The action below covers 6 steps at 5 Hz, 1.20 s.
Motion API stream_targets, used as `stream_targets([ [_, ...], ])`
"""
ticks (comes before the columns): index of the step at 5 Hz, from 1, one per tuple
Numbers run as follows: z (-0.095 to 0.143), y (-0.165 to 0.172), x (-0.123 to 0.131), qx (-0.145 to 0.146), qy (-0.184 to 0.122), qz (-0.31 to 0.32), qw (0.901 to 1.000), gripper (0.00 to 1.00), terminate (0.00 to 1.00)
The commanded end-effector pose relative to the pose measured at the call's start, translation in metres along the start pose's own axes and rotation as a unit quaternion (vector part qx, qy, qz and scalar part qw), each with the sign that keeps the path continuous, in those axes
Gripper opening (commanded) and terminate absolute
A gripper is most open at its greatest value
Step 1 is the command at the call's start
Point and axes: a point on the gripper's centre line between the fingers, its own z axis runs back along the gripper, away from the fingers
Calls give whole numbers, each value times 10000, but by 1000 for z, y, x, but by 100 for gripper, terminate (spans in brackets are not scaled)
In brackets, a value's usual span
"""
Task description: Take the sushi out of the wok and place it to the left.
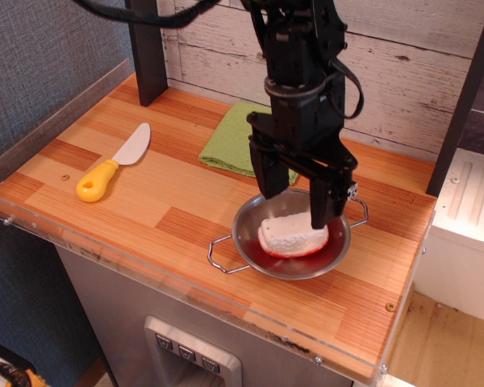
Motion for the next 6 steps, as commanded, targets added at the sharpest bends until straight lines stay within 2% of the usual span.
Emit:
stream_targets([
  [1, -20, 5, -4, 307, 266, -150, 9991, 100, 0],
  [3, -37, 1, -11, 447, 635, -177, 9968, 100, 0],
  [4, -31, -3, -9, 474, 506, -237, 9973, 0, 0],
  [5, -17, -10, -6, 580, 274, -331, 9974, 0, 0],
  [6, 22, -10, -7, 646, -213, -87, 9976, 0, 0],
])
